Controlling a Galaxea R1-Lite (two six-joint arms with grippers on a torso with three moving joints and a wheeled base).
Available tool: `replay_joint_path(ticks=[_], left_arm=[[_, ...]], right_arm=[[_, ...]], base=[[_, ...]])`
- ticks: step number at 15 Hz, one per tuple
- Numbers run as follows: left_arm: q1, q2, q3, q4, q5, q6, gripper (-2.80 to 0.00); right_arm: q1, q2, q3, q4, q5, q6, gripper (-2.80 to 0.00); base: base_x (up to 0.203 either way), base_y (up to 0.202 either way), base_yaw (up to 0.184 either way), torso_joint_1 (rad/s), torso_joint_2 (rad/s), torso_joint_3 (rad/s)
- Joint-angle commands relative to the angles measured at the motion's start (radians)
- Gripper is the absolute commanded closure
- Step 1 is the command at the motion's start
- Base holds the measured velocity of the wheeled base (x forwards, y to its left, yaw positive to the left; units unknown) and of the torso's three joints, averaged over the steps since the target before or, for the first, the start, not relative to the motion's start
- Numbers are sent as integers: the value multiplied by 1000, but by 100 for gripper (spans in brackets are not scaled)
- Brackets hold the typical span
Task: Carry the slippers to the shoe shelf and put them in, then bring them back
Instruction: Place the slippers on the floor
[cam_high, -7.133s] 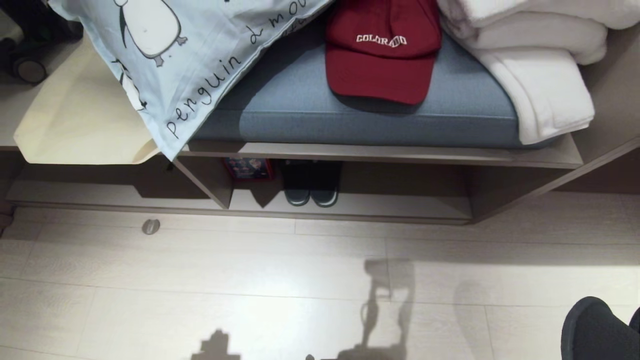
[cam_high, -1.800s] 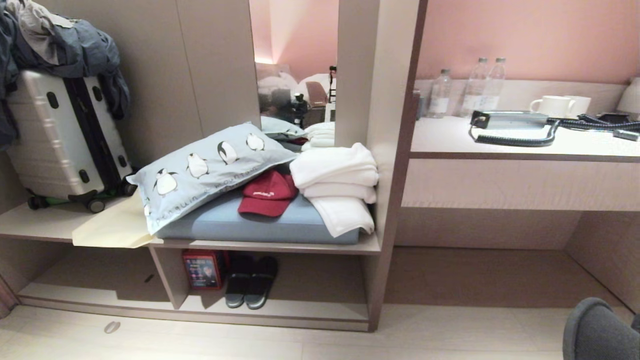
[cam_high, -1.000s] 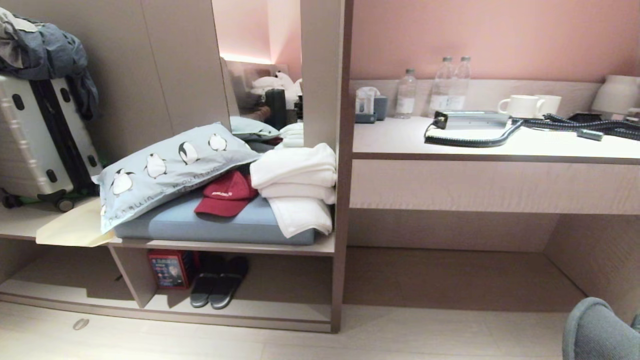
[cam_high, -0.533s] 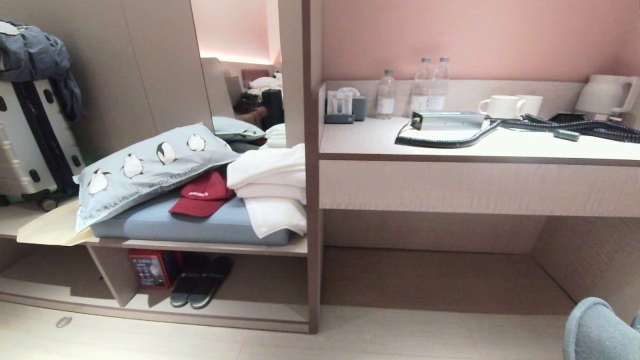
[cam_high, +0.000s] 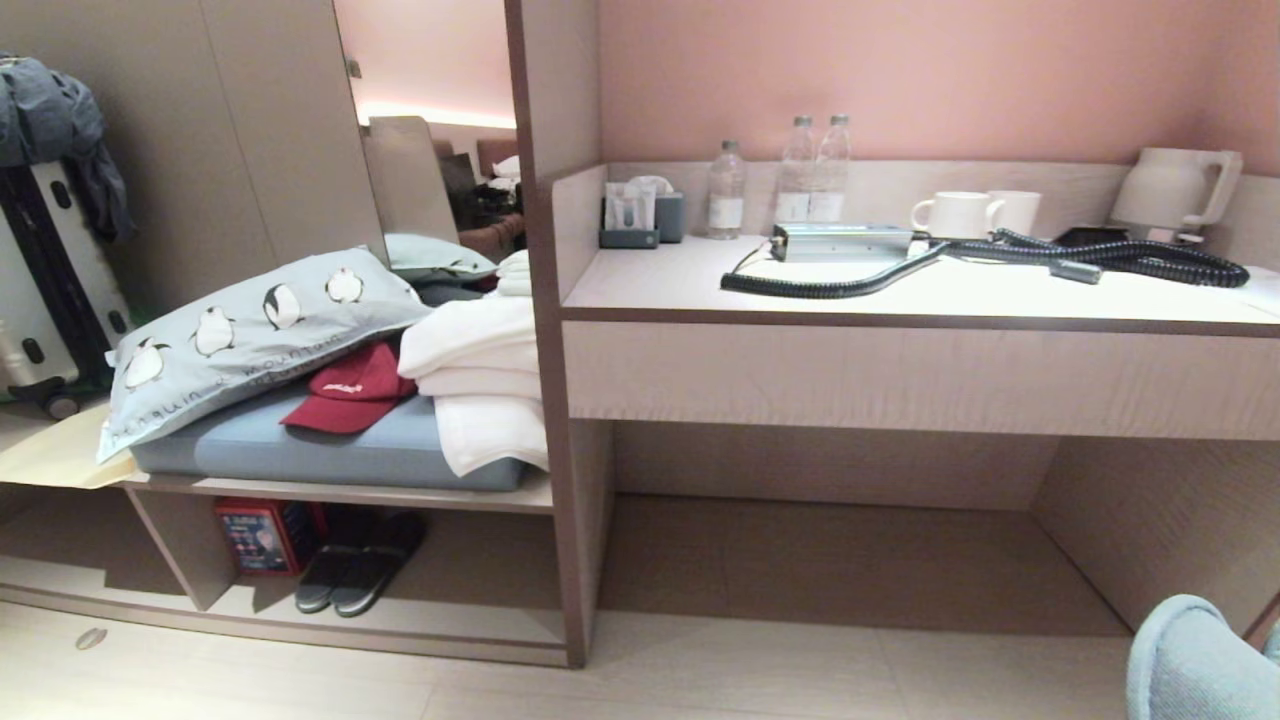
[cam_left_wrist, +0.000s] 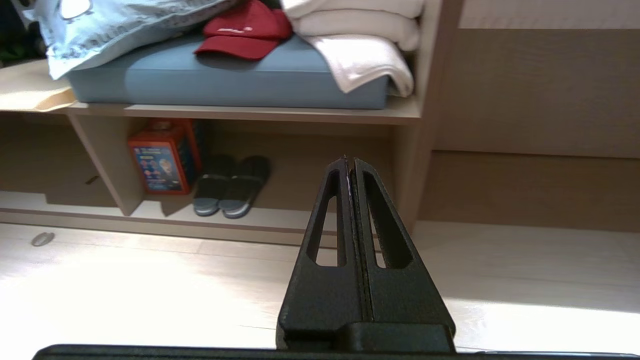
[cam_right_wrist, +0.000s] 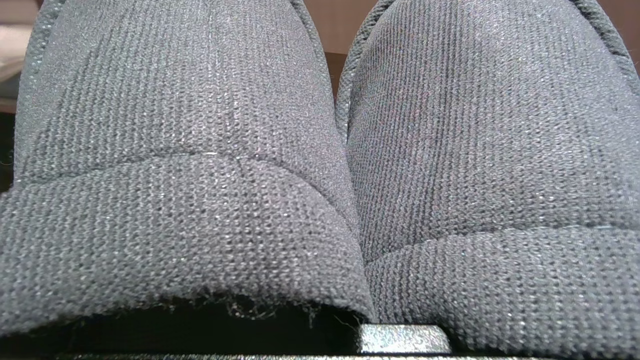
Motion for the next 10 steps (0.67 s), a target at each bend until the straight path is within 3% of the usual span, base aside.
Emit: replay_joint_path(ticks=[1, 10], left_arm=[[0, 1, 2, 0, 1, 0, 0], [0, 1, 2, 0, 1, 0, 0]], right_arm=[[0, -2, 0, 0, 0, -1, 0], [-1, -2, 0, 0, 0, -1, 0]], base=[[0, -196, 2, 2, -2, 2], [0, -196, 3, 3, 3, 2]])
